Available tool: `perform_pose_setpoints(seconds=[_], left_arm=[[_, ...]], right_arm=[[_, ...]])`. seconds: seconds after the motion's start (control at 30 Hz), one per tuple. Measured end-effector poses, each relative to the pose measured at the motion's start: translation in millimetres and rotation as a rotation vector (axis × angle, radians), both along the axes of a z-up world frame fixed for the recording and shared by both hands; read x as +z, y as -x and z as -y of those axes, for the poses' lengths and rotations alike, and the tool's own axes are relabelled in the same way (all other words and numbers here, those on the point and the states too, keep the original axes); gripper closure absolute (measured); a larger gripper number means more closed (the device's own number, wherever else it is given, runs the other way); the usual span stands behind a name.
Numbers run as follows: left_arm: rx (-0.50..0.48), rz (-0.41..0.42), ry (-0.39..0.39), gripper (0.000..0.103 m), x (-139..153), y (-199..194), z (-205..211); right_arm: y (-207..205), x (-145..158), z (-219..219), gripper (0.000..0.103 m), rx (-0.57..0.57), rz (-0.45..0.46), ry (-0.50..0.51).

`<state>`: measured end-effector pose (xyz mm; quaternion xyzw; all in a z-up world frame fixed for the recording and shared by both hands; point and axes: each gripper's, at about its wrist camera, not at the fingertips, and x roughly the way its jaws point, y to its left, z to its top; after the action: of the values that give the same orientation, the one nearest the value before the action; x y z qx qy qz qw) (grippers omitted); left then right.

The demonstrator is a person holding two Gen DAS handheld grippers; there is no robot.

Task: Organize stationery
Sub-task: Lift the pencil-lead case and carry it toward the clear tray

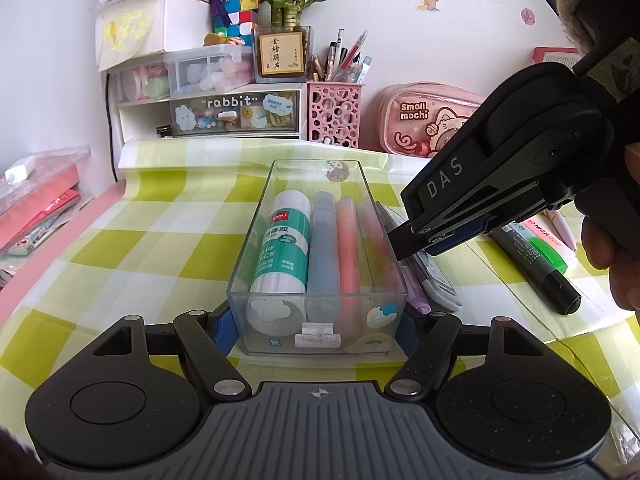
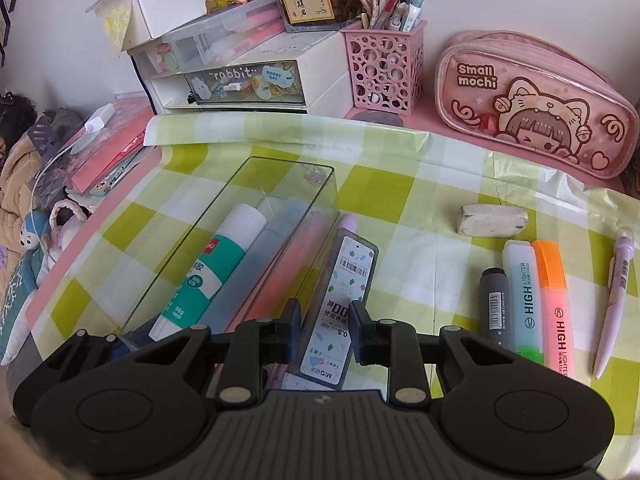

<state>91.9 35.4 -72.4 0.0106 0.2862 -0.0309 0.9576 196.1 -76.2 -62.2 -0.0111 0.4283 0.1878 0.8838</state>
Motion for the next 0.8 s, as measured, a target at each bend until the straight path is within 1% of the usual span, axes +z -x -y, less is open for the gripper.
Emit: perform_pose_setpoints(seconds=[0.17,0.3,0.47,0.53,0.6,0.7,0.8], left_arm=[[0.001,0.001,0.0,0.03,-1,0,0],[0.001,0.001,-0.001,0.03,-1,1,0],[0.001,0.0,0.0,0.03,-1,0,-1],[0.001,0.001,-0.001,0.03,-1,0,-1],[0.0,0.0,0.001,0.03,-1,0,-1],[-0.002,-0.001,0.004,0.03,0,0,-2],[-0.003,0.0,0.001,0.03,-1,1,-1]], right_arm=[[-6,-1,25,0.096,-0.037,-0.045,-0.137],[-5,0,36,0.099,-0.059,-0.046,-0.166],[-10,1,46,0.1,-0.086,-0.061,-0.194],[-13,1,50,0.1,-0.101,-0.06,-0.19],[-17,1,57,0.1,-0.108,-0.081,-0.221],[-25,-2,74,0.101,-0.132,-0.125,-0.301],[-28,-4,89,0.101,-0.165,-0.134,-0.34]])
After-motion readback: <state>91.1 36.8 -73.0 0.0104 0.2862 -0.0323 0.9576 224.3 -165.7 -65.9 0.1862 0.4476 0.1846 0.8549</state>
